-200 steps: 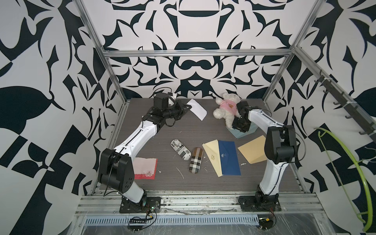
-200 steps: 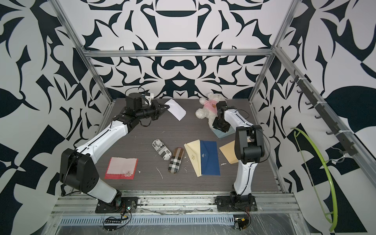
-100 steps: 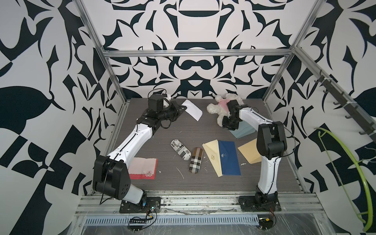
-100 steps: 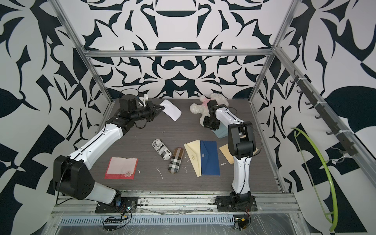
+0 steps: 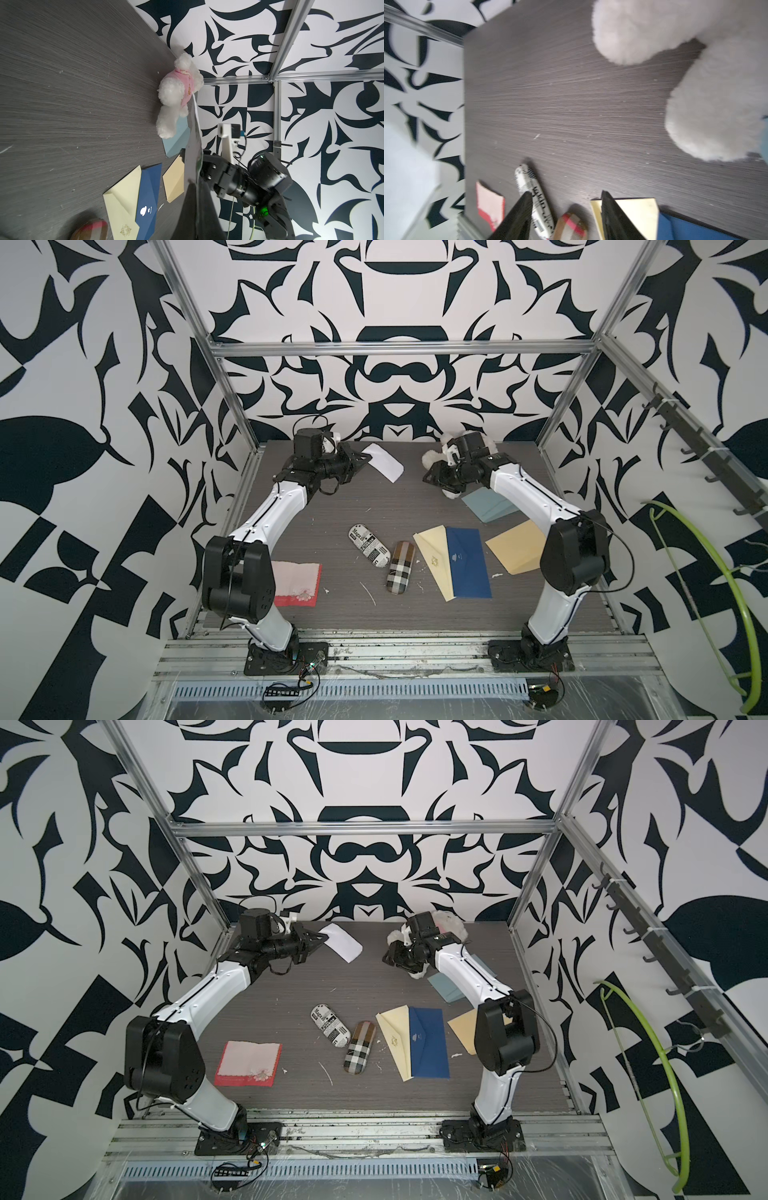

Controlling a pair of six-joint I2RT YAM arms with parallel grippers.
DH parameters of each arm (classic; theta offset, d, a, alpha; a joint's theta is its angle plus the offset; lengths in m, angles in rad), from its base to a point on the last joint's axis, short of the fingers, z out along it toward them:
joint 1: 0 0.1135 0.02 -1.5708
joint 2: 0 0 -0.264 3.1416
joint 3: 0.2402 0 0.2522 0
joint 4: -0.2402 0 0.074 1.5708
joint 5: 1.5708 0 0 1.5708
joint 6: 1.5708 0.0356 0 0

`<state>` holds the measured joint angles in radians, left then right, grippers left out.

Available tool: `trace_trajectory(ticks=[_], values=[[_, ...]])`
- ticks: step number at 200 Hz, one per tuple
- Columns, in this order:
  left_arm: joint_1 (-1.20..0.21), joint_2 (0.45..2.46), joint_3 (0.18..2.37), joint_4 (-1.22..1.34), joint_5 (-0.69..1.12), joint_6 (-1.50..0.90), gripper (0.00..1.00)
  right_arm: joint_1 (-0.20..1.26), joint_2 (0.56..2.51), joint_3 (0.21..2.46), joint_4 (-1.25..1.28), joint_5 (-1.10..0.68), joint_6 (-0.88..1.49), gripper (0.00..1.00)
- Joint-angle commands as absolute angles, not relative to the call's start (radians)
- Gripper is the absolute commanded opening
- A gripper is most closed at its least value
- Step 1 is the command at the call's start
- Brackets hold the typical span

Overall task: Take the letter paper out of the envelope
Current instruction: Adjust the distractor at the center of the board, then unfold the letter paper.

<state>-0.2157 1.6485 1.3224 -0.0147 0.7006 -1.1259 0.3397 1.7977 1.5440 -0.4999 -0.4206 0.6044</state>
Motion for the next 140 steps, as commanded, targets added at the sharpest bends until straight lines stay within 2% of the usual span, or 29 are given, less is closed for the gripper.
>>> trace_trajectory(ticks=[1,53,140], values=[[-0.194,1.677,1.387,-0.038,0.85,-1.088,0.0,0.331,1.731,1.494,-0.284,-0.583,0.761,0.56],[-0.179,1.696,1.418,-0.054,0.964,-1.043,0.0,0.331,1.682,1.361,0.028,-0.661,1.069,0.48],[-0.178,1.716,1.434,-0.077,1.005,-1.034,0.0,0.348,1.662,1.317,0.144,-0.704,1.234,0.46]])
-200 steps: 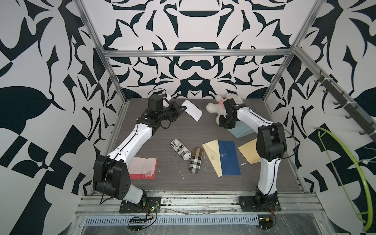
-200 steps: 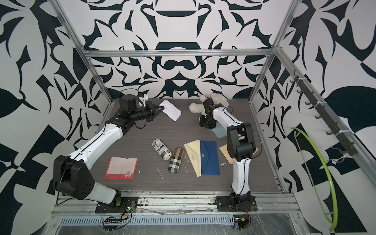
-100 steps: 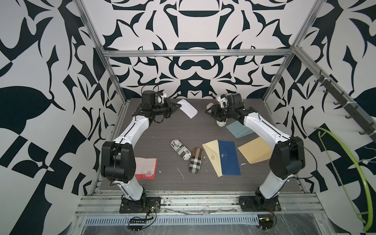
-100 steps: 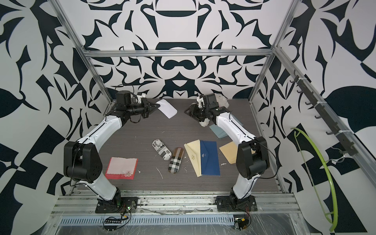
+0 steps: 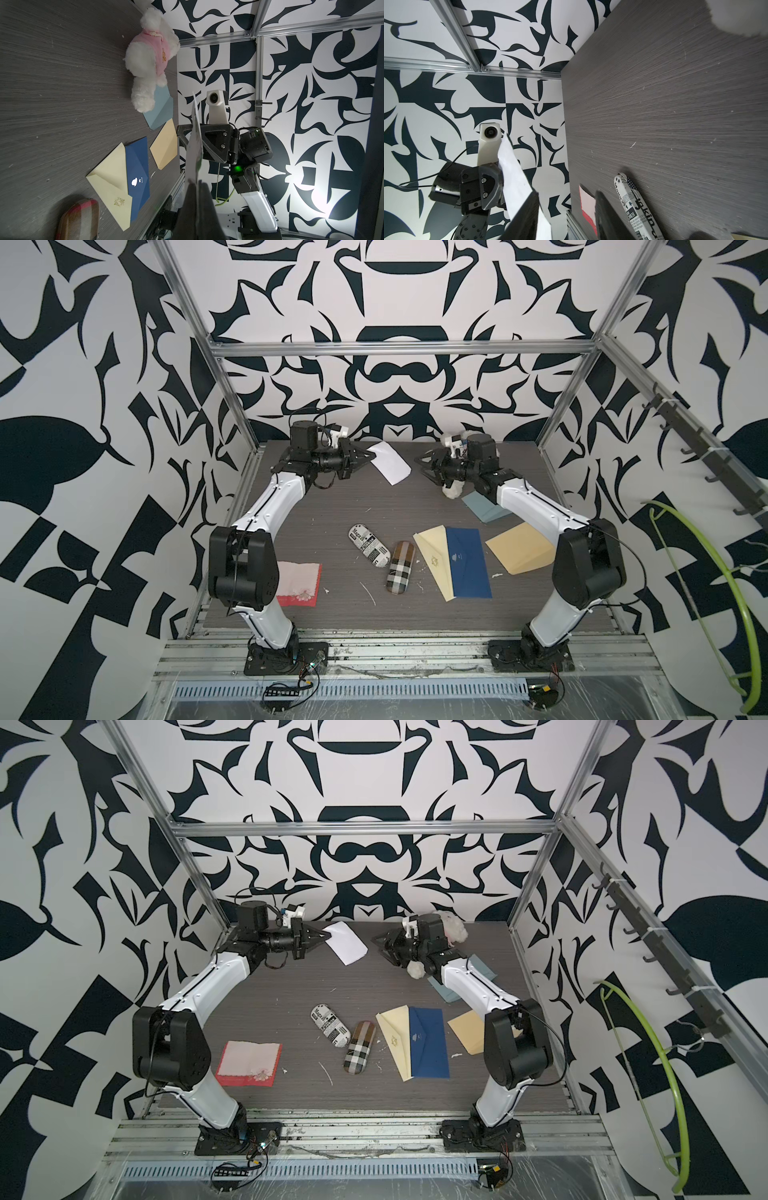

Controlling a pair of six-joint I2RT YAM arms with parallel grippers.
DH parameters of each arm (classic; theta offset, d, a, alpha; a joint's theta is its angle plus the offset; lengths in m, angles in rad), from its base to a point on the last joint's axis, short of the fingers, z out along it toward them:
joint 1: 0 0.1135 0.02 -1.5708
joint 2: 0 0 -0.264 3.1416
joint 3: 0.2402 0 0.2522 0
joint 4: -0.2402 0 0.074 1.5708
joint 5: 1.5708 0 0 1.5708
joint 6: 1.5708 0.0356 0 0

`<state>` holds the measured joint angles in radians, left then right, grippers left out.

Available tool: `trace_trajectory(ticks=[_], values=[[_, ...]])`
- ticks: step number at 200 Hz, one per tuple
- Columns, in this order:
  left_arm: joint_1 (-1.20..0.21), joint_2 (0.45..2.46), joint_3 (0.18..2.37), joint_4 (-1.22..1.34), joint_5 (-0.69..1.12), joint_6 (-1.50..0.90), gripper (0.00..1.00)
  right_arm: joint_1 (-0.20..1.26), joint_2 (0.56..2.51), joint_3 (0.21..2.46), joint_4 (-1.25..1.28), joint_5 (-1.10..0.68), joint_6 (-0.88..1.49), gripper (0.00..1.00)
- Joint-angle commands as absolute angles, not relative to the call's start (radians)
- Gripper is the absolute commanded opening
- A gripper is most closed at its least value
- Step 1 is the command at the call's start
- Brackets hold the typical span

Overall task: Take the letter paper out of the envelope
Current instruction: Unfold the letter paper.

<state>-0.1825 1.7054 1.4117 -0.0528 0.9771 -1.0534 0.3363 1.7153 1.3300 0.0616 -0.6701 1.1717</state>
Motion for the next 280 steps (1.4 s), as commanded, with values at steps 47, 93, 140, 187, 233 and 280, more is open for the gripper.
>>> trace_trajectory(ticks=[47,93,140,187,233,280], values=[[-0.179,1.72,1.435,-0.077,0.999,-1.034,0.0,0.368,1.604,1.27,0.132,-0.684,1.26,0.46],[-0.179,1.726,1.434,-0.067,0.996,-1.044,0.0,0.39,1.626,1.271,0.155,-0.681,1.279,0.46],[-0.18,1.729,1.436,-0.061,0.996,-1.048,0.0,0.397,1.626,1.278,0.146,-0.667,1.274,0.45],[-0.189,1.732,1.428,-0.061,0.994,-1.048,0.0,0.4,1.642,1.289,0.185,-0.682,1.302,0.42],[-0.195,1.735,1.428,-0.061,0.99,-1.047,0.0,0.4,1.637,1.286,0.198,-0.687,1.317,0.41],[-0.195,1.735,1.428,-0.091,0.985,-1.023,0.0,0.4,1.618,1.282,0.189,-0.683,1.315,0.39]])
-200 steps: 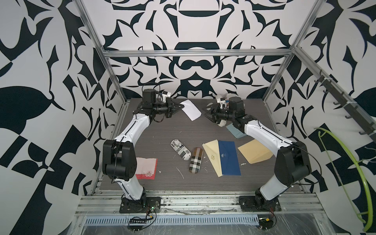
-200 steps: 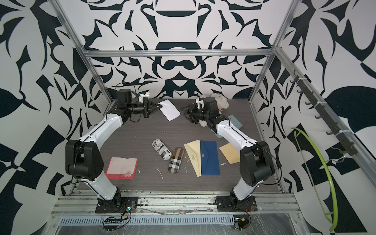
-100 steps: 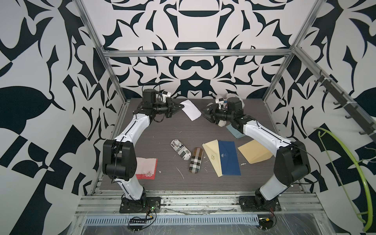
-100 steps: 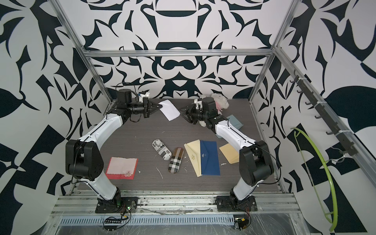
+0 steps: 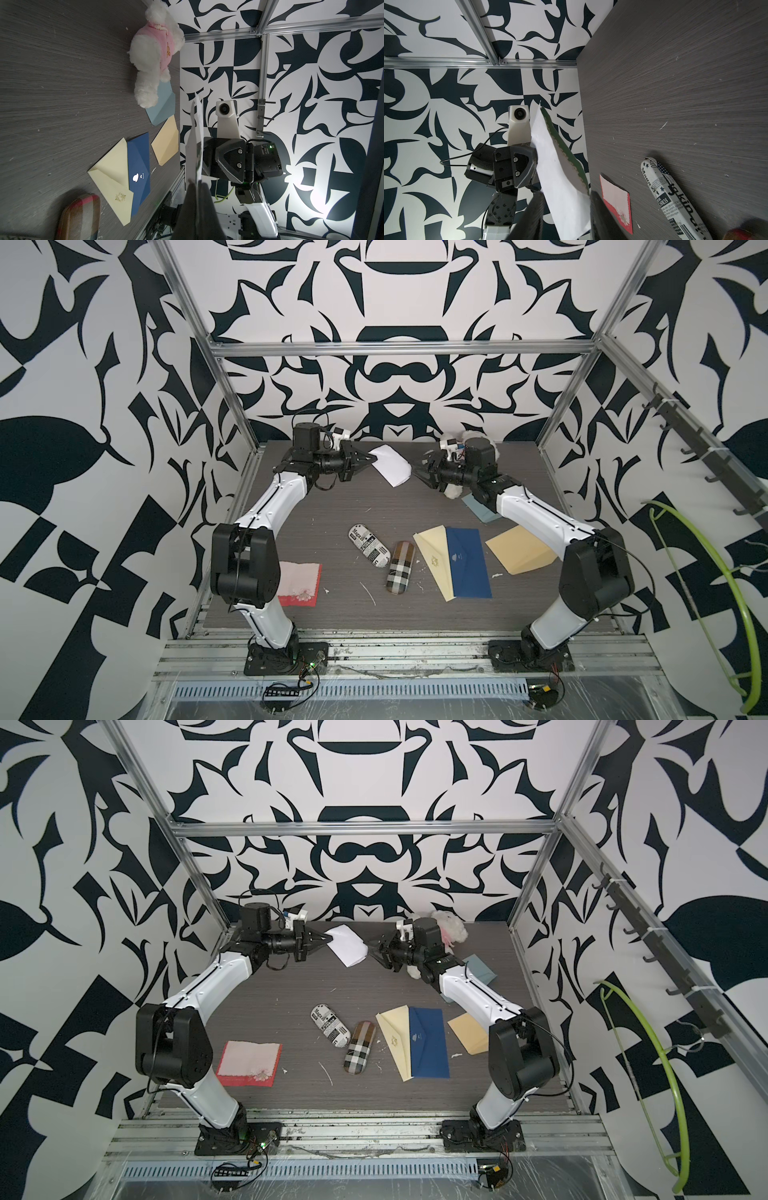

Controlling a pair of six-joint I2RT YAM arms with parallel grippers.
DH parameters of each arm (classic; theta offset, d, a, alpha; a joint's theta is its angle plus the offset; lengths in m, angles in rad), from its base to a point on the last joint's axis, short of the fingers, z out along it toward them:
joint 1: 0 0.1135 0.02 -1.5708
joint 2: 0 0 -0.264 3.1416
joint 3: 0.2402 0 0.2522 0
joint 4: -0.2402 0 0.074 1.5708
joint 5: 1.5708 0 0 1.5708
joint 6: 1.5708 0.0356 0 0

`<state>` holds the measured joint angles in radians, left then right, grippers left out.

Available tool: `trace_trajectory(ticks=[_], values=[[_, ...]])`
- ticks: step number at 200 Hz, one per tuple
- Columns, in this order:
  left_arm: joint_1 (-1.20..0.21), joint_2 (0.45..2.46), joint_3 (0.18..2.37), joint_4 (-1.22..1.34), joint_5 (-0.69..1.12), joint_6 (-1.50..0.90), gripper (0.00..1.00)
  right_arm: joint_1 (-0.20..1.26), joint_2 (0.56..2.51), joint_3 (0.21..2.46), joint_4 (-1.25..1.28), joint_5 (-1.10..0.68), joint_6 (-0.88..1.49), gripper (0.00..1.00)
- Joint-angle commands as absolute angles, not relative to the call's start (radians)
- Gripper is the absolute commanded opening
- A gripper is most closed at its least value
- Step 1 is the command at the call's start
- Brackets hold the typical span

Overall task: Take the letter paper out of the envelope
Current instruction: Unfold the letter paper.

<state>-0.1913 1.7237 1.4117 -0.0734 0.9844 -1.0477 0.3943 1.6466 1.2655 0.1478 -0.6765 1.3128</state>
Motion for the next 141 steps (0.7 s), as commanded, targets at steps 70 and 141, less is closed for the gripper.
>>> trace_trajectory(ticks=[70,141], values=[[-0.207,1.734,1.411,-0.084,0.975,-1.022,0.0,0.403,1.601,1.278,0.236,-0.697,1.359,0.39],[-0.223,1.747,1.414,-0.068,0.966,-1.029,0.0,0.434,1.58,1.256,0.255,-0.7,1.384,0.39]])
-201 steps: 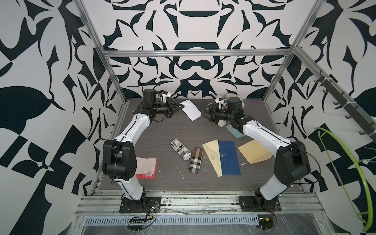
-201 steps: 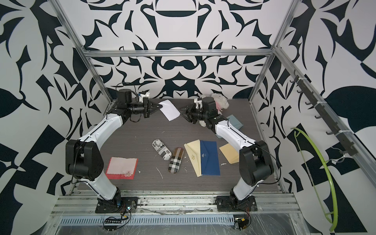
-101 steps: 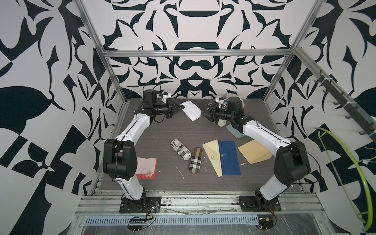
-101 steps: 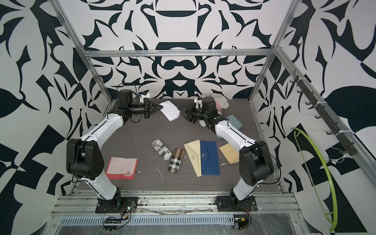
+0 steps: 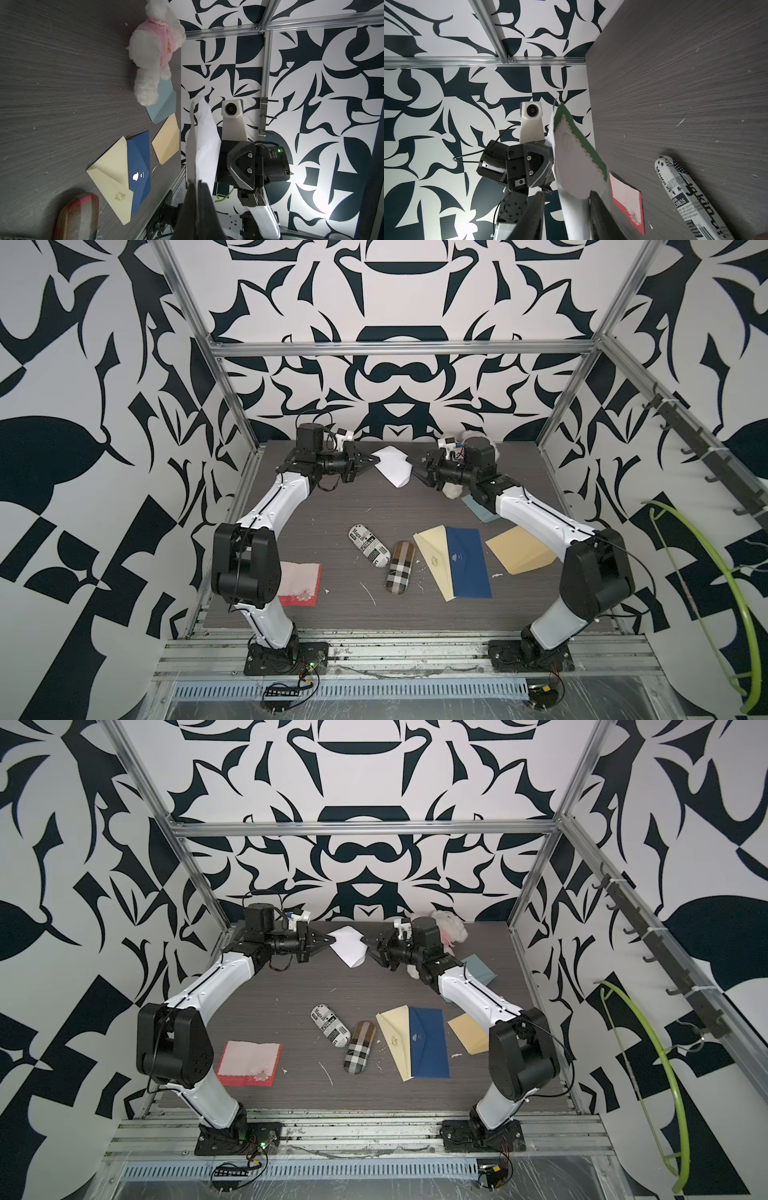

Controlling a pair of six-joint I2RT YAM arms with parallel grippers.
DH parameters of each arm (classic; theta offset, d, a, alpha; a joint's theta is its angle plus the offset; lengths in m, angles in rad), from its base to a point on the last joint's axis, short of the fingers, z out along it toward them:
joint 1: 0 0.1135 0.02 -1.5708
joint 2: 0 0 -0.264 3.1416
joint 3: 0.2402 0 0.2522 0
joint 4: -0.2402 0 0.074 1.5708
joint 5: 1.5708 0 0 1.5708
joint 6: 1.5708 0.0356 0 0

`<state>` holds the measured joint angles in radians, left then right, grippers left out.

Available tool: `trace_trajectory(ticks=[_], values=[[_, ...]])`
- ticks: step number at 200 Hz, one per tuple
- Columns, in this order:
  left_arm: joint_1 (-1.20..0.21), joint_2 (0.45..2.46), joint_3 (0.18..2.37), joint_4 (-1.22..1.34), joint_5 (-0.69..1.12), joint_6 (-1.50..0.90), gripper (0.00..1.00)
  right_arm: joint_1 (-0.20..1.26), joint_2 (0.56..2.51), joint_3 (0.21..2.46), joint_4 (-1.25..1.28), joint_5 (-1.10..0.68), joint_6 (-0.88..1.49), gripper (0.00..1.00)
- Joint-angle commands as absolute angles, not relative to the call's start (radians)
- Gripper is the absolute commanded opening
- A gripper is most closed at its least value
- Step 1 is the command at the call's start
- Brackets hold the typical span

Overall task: Take the letter paper out of the envelope
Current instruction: Unfold the letter paper.

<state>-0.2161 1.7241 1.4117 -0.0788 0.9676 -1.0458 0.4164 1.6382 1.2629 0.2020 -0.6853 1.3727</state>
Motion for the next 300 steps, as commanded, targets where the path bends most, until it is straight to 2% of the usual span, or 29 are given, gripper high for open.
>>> trace_trajectory(ticks=[1,100,137,174,215,227,247,253,261,282,300], values=[[-0.222,1.748,1.414,-0.068,0.964,-1.03,0.0,0.434,1.58,1.256,0.255,-0.701,1.384,0.39],[-0.251,1.766,1.426,-0.026,0.954,-1.061,0.0,0.461,1.581,1.252,0.246,-0.676,1.372,0.4],[-0.262,1.753,1.42,0.0,0.944,-1.097,0.0,0.461,1.595,1.252,0.222,-0.663,1.342,0.37],[-0.271,1.743,1.413,0.001,0.944,-1.104,0.0,0.461,1.625,1.272,0.257,-0.664,1.354,0.28],[-0.276,1.743,1.406,0.033,0.935,-1.132,0.0,0.461,1.641,1.285,0.259,-0.664,1.354,0.23],[-0.278,1.742,1.408,0.041,0.931,-1.142,0.0,0.462,1.642,1.281,0.256,-0.658,1.352,0.17],[-0.279,1.739,1.407,0.052,0.928,-1.158,0.0,0.462,1.641,1.282,0.235,-0.645,1.331,0.0],[-0.279,1.737,1.408,0.051,0.924,-1.162,0.0,0.462,1.637,1.288,0.21,-0.636,1.315,0.0],[-0.279,1.735,1.411,0.052,0.916,-1.168,0.1,0.462,1.632,1.296,0.163,-0.623,1.275,0.0],[-0.279,1.722,1.431,0.012,0.874,-1.173,0.46,0.461,1.616,1.355,-0.028,-0.574,1.101,0.0],[-0.282,1.695,1.459,-0.084,0.775,-1.167,0.63,0.461,1.612,1.435,-0.222,-0.492,0.898,0.0]])
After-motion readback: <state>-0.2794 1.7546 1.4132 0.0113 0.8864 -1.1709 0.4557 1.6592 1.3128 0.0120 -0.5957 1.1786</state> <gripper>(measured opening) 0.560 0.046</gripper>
